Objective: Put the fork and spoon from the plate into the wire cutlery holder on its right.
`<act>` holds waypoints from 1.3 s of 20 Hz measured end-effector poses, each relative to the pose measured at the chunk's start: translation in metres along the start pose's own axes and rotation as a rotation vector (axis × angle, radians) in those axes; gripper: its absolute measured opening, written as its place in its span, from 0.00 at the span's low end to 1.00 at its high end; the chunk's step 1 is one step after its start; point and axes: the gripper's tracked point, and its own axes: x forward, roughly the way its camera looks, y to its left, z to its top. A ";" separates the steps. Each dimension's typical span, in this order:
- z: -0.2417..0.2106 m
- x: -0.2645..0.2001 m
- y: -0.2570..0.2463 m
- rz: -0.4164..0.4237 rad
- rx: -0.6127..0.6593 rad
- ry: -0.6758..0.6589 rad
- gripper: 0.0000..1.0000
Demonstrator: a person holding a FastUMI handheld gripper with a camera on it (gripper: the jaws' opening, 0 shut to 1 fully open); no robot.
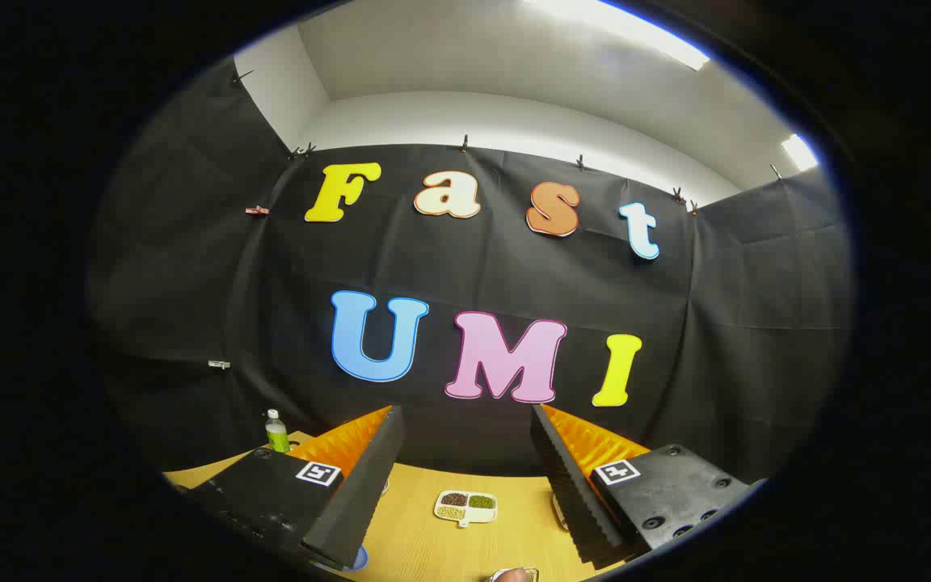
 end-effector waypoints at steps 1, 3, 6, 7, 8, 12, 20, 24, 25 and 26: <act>0.000 0.000 0.001 0.000 0.002 0.000 0.98; -0.001 -0.002 0.002 -0.003 0.005 -0.001 0.97; -0.002 -0.001 0.001 -0.008 0.001 0.003 0.97; -0.003 -0.001 0.001 -0.008 0.003 0.005 0.97; -0.004 -0.001 0.002 -0.007 0.005 0.006 0.97; -0.004 0.001 0.003 -0.007 0.010 0.006 0.97; -0.007 0.001 0.009 0.007 0.006 0.010 0.97; -0.047 0.000 0.047 0.121 0.066 0.175 0.98; -0.064 -0.001 0.057 0.147 0.083 0.245 0.98; -0.081 -0.003 0.069 0.176 0.101 0.313 0.97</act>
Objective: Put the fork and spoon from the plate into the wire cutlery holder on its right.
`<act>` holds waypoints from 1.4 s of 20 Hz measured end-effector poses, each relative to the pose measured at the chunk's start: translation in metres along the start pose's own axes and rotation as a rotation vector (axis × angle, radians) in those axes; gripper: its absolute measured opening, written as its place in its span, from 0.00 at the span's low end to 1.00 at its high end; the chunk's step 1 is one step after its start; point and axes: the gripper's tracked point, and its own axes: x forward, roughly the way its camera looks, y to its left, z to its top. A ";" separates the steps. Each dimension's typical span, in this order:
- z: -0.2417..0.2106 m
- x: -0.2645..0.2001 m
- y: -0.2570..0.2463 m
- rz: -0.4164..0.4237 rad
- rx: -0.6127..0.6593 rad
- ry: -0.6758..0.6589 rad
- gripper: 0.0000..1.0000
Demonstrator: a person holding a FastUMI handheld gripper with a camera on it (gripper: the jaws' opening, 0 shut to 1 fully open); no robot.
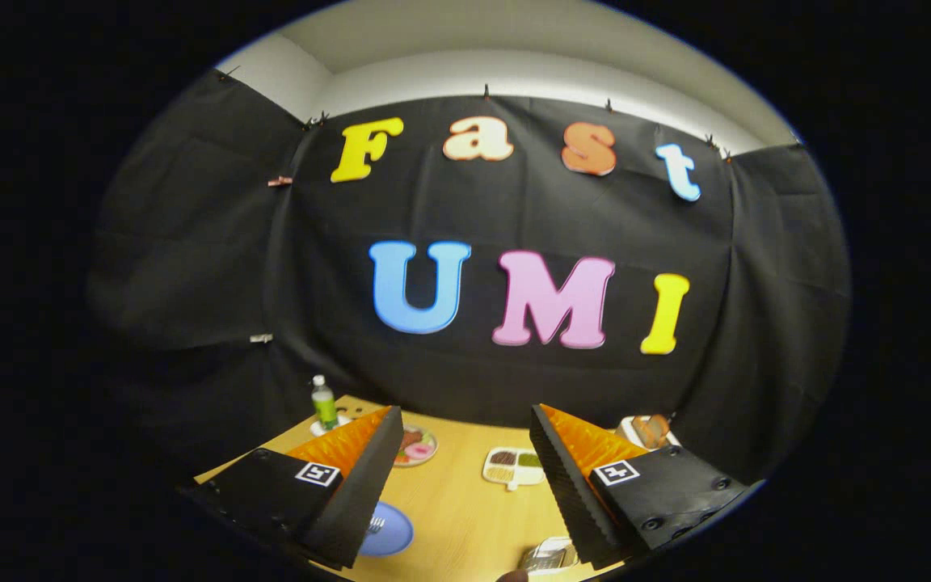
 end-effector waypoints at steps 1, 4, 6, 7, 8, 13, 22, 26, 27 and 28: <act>-0.017 0.003 0.012 0.035 0.017 0.063 0.97; -0.083 0.008 0.054 0.149 0.023 0.293 0.98; -0.129 0.008 0.076 0.205 0.010 0.440 0.98; -0.152 0.011 0.086 0.232 0.009 0.508 0.98; -0.179 0.013 0.096 0.251 0.019 0.575 0.97; -0.277 0.025 0.121 0.258 0.056 0.823 0.92; -0.392 0.049 0.154 0.182 0.054 1.053 0.60; -0.410 0.049 0.158 0.161 0.075 1.107 0.44; -0.408 0.049 0.158 0.147 0.089 1.116 0.31; -0.415 0.049 0.159 0.147 0.101 1.131 0.19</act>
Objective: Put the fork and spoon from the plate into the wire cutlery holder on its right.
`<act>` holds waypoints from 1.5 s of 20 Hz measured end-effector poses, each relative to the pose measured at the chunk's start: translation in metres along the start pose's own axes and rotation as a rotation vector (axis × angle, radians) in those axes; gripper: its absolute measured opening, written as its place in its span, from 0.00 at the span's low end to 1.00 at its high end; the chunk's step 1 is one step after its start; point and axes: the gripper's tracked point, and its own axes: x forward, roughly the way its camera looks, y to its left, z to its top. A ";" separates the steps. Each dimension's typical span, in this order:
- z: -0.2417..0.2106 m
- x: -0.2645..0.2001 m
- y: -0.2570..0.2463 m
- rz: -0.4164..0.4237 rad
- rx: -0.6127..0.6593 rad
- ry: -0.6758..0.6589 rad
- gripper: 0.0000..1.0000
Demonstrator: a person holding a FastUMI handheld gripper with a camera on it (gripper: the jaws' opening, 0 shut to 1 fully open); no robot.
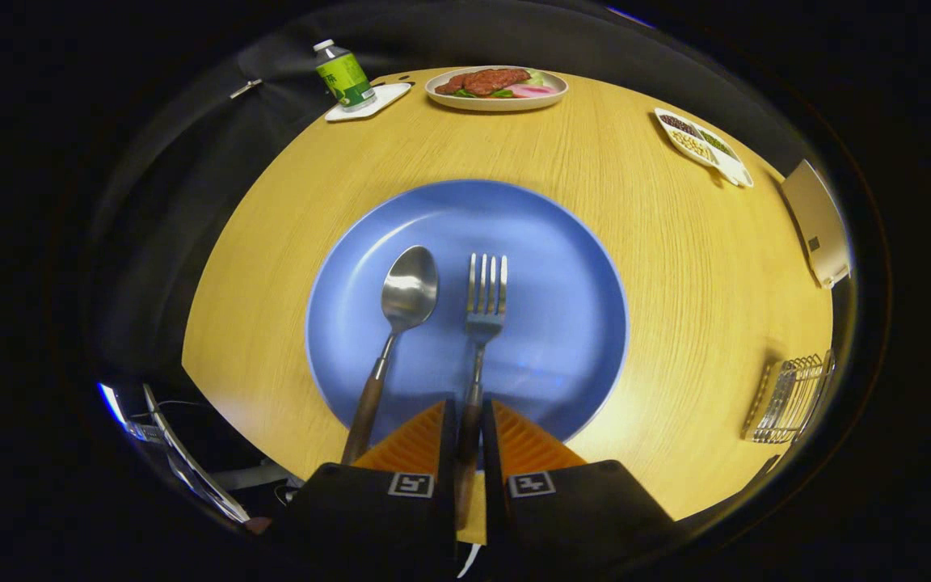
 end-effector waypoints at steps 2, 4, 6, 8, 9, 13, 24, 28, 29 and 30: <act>0.003 -0.001 0.003 0.035 0.029 -0.006 0.12; 0.007 -0.006 0.000 0.040 0.051 -0.035 0.10; 0.016 -0.014 -0.005 0.051 0.074 -0.072 0.09; 0.024 -0.029 -0.008 0.079 0.086 -0.104 0.10; 0.028 -0.040 -0.010 0.096 0.084 -0.125 0.09; 0.041 -0.093 -0.029 0.132 0.071 -0.197 0.09; 0.008 -0.212 -0.177 0.044 0.013 -0.108 0.09; -0.013 -0.233 -0.244 -0.037 0.060 0.002 0.09; -0.021 -0.235 -0.259 -0.061 0.064 0.048 0.10; -0.029 -0.236 -0.271 -0.078 0.059 0.096 0.09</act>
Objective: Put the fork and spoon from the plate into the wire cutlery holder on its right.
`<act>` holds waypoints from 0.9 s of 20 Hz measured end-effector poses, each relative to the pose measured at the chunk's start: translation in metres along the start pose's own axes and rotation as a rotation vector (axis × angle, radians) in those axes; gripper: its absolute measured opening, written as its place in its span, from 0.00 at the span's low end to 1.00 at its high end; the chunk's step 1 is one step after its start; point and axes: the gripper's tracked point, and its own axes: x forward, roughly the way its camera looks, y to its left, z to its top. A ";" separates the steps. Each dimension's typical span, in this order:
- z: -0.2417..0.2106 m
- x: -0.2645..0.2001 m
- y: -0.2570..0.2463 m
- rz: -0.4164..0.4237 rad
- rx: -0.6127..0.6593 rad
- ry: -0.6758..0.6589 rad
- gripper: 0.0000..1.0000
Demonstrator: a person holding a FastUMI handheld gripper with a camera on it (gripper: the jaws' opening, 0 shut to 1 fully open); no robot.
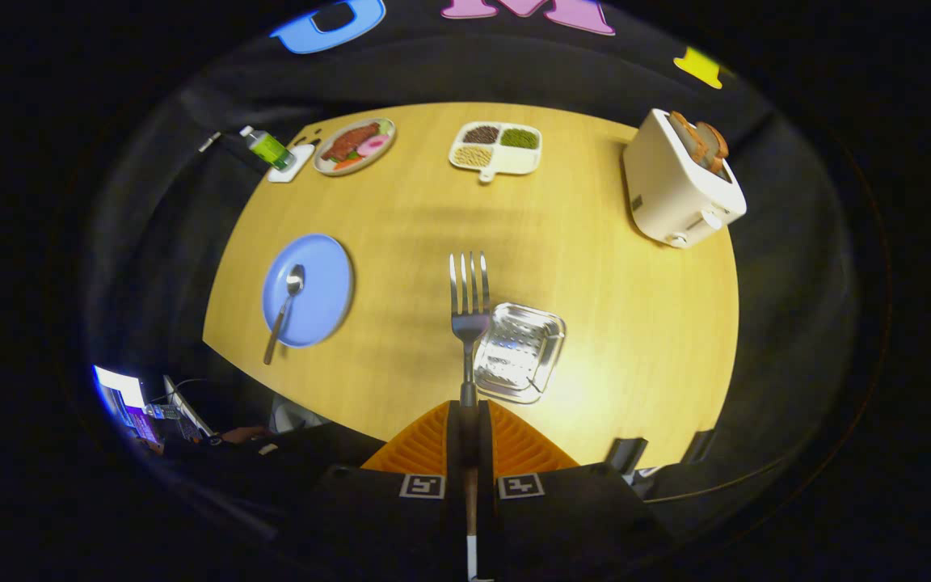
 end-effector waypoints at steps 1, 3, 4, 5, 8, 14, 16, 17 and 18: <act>-0.010 0.001 -0.010 -0.011 -0.013 0.064 0.09; -0.024 0.008 -0.020 -0.025 -0.041 0.175 0.09; -0.031 0.013 -0.027 -0.034 -0.059 0.229 0.09; -0.034 0.020 -0.032 -0.047 -0.078 0.273 0.09; -0.043 0.032 -0.034 -0.055 -0.099 0.381 0.09; -0.042 0.058 -0.037 -0.081 -0.116 0.521 0.09; -0.041 0.064 -0.038 -0.097 -0.120 0.557 0.09; -0.040 0.068 -0.038 -0.102 -0.120 0.571 0.09; -0.039 0.072 -0.038 -0.101 -0.118 0.580 0.09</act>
